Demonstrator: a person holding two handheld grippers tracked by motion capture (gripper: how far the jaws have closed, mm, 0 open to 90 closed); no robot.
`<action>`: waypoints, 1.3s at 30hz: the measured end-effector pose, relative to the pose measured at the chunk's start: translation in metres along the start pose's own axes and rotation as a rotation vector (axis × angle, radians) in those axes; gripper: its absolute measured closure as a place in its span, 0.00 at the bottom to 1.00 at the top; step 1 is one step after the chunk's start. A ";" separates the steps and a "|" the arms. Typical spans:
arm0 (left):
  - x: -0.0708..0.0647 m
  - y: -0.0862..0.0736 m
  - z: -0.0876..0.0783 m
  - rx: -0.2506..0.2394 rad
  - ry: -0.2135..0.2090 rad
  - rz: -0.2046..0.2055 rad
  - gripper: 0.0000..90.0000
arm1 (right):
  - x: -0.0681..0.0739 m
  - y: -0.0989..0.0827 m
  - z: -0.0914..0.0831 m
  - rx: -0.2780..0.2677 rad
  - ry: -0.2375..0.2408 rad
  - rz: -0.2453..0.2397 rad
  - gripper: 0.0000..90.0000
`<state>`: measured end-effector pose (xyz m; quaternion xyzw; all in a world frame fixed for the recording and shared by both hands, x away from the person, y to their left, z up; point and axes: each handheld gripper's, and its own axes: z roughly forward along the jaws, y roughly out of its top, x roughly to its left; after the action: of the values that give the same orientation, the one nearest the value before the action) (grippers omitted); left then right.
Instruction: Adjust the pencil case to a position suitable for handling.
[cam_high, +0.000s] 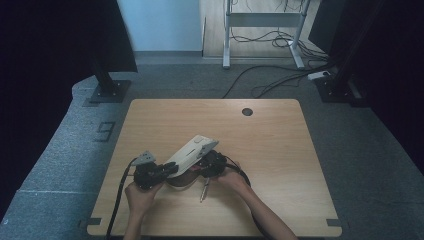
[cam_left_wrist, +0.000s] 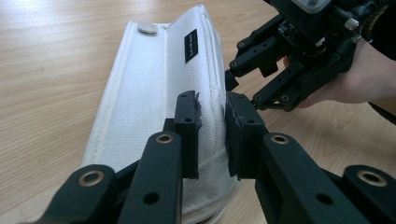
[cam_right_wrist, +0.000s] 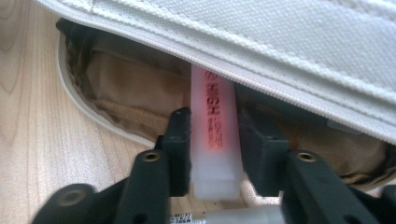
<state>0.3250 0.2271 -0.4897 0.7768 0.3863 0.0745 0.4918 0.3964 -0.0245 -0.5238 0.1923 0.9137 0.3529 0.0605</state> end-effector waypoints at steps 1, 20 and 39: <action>0.000 0.000 0.000 0.000 0.000 0.001 0.84 | 0.000 0.000 -0.001 -0.003 -0.005 0.000 0.63; 0.000 0.000 0.000 -0.001 -0.002 -0.001 0.84 | -0.004 -0.022 -0.023 0.002 -0.012 0.037 0.60; 0.001 0.000 0.000 0.002 -0.008 -0.003 0.84 | -0.014 -0.014 -0.017 0.038 -0.077 0.065 0.69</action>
<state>0.3255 0.2273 -0.4903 0.7770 0.3858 0.0704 0.4925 0.4010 -0.0507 -0.5210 0.2363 0.9105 0.3297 0.0802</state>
